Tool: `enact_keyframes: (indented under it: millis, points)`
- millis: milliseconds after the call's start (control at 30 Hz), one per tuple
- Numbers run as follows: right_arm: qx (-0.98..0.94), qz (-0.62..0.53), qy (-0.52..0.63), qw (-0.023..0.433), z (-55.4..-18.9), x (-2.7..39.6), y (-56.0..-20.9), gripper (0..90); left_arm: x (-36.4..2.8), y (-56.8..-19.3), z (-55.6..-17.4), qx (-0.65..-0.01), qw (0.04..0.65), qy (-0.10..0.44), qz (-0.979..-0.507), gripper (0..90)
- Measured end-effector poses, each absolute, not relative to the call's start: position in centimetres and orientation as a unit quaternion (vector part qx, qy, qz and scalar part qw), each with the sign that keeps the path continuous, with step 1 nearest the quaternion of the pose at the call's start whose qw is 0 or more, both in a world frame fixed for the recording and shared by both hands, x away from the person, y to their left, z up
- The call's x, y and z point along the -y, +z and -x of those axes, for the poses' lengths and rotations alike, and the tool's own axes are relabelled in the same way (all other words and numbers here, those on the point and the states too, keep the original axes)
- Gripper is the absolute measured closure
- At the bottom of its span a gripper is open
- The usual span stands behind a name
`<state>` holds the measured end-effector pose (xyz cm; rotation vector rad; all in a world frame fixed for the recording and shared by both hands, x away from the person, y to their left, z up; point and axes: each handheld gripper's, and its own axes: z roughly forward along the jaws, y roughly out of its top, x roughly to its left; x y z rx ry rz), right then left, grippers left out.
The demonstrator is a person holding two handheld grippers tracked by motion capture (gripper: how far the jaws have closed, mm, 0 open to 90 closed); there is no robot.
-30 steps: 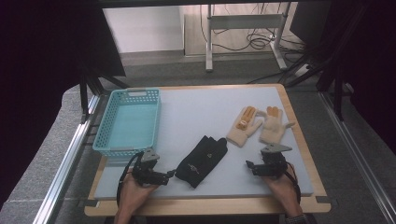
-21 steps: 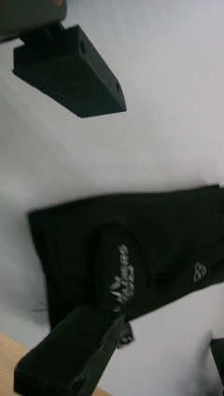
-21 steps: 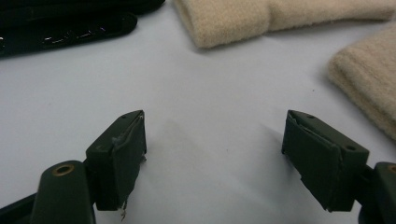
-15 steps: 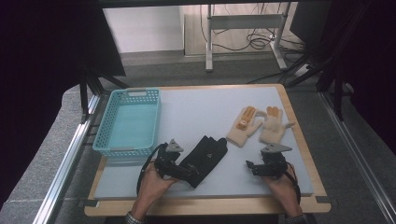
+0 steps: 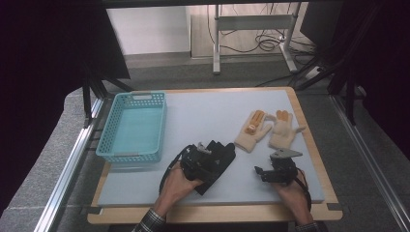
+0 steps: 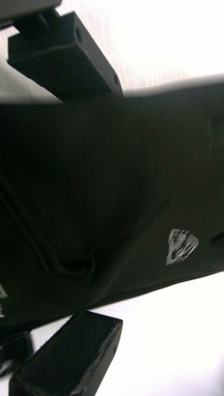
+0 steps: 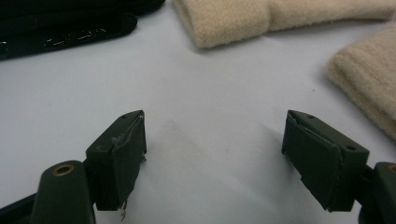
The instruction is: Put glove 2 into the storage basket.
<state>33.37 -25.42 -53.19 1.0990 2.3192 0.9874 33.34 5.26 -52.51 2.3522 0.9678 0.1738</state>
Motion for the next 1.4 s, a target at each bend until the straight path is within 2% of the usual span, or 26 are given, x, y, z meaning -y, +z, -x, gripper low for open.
enact_keyframes:
  millis: [133,400,567,733,833,933,1400]
  points:
    - [-0.827,-0.391,0.352,0.195,-33.4,25.4,-53.2,21.2,-4.1,-52.9,-32.6,-0.354,0.262,0.104,-0.892,0.0]
    - [-0.827,-0.391,0.352,0.195,-33.4,25.4,-53.2,21.2,-5.0,-53.0,-33.1,-0.393,0.267,0.092,-0.875,1.2]
    - [-0.827,-0.392,0.352,0.195,-33.4,25.4,-53.2,21.2,-5.5,-52.5,-33.0,-0.399,0.267,0.099,-0.871,17.4]
    - [-0.828,-0.392,0.352,0.196,-33.4,25.4,-53.2,21.2,-6.1,-51.9,-32.8,-0.394,0.268,0.108,-0.873,50.0]
    - [-0.827,-0.392,0.352,0.195,-33.4,25.4,-53.2,21.2,-6.3,-51.7,-32.7,-0.380,0.269,0.119,-0.877,61.2]
    - [-0.827,-0.392,0.352,0.195,-33.4,25.4,-53.2,21.2,-6.8,-51.4,-33.0,-0.384,0.283,0.115,-0.871,63.6]
    - [-0.828,-0.391,0.351,0.196,-33.4,25.4,-53.2,21.2,-8.8,-49.2,-34.9,-0.407,0.303,0.109,-0.855,62.7]
